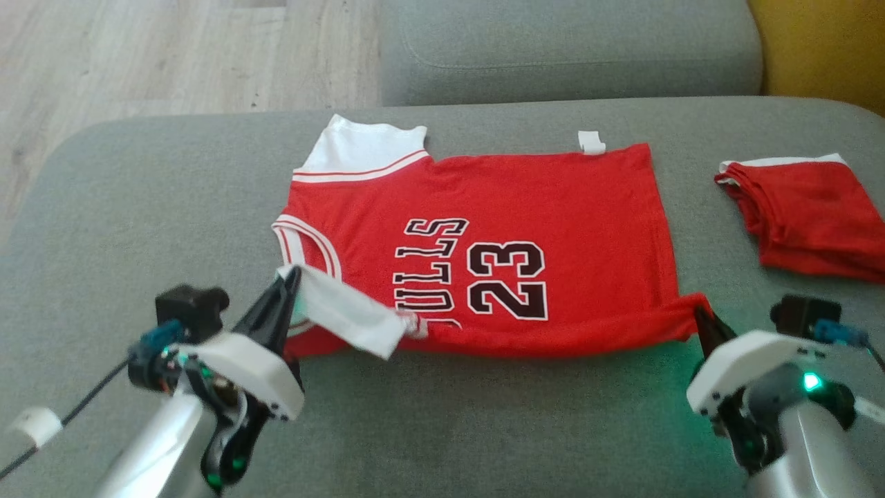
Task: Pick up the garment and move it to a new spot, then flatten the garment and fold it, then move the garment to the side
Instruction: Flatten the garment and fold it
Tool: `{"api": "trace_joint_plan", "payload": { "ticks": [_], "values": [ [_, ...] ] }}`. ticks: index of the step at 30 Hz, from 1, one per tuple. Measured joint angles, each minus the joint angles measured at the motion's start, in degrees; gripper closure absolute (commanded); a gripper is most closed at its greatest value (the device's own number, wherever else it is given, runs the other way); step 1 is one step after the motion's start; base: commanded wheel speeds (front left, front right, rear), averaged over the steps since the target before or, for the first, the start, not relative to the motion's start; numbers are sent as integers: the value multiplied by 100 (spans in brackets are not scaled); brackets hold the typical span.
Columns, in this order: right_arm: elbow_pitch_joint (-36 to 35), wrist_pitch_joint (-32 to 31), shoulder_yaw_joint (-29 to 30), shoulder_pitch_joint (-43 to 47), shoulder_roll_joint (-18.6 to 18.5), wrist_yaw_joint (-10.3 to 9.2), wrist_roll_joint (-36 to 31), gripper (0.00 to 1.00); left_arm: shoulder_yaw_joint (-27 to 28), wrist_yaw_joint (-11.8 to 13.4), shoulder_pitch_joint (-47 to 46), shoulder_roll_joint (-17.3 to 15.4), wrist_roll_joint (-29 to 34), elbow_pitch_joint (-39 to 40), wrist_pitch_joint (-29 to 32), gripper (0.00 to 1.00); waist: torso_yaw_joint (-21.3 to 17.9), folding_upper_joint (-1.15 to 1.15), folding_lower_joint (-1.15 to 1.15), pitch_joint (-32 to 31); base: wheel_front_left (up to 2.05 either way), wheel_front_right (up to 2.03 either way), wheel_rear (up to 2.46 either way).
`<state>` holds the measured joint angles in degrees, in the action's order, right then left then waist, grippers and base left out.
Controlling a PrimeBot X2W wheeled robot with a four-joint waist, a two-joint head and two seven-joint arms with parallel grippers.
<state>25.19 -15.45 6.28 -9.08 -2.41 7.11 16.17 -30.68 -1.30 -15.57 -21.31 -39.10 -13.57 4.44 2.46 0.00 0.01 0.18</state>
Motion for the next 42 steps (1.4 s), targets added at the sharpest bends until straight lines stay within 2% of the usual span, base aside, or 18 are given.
{"api": "trace_joint_plan", "payload": {
  "ticks": [6, 12, 14, 15, 16, 17, 19, 20, 27, 31, 36, 42],
  "values": [
    [791, 219, -53, -730, -5, 0, 8, 100, -5, -176, -600, 187, 69, -958, -264, 100, -132, 0, 0, 133, 0, 0, 0],
    [1623, 489, -176, -1440, -15, 0, 4, 100, 25, -231, -921, 309, 84, -1588, -600, 100, -219, 0, 0, 312, 0, 0, 0],
    [1839, 616, -256, -1644, -19, 0, 5, 67, 46, -250, -1010, 361, 84, -1731, -690, 100, -227, 0, 0, 368, 0, 0, 0],
    [1936, 675, -311, -1739, -20, 0, 13, 22, 64, -277, -1048, 387, 84, -1784, -748, 100, -228, 0, 0, 393, 0, 0, 0],
    [2029, 746, -364, -1825, -21, 0, 54, 0, 77, -276, -1079, 411, 84, -1820, -833, 100, -227, 0, 0, 413, 0, 0, 0],
    [2118, 803, -426, -1906, -23, 0, 79, 0, 87, -276, -1118, 428, 84, -1870, -904, 85, -225, 0, 0, 431, 0, 0, 0],
    [2282, 950, -495, -2046, -23, 0, 157, 0, 122, -277, -1187, 449, 84, -1951, -1053, 36, -216, 0, 0, 459, 0, 0, 0],
    [2424, 1127, -531, -2165, -23, 0, 198, 0, 155, -277, -1251, 448, 84, -2007, -1174, 0, -209, 0, 0, 475, 0, 0, 0],
    [2608, 1667, -442, -2444, -31, 0, 122, 0, 226, -281, -1326, 442, 82, -2009, -1369, 0, -206, 0, 0, 489, 0, 0, 0],
    [2483, 1905, -374, -2468, -36, 0, -181, 0, 272, -280, -1294, 382, 76, -1701, -1408, 0, -214, 0, -1, 429, 0, 0, 0],
    [1883, 1915, -307, -2208, -36, 0, -701, 0, 297, -180, -723, 164, -83, -944, -1298, 0, -216, 0, -1, 317, 0, 0, 0],
    [856, 1579, -170, -1073, -32, 0, -991, 0, 282, 207, 471, -85, -285, -123, -825, 0, -152, 0, -1, 257, 0, 0, 0]
  ]
}}
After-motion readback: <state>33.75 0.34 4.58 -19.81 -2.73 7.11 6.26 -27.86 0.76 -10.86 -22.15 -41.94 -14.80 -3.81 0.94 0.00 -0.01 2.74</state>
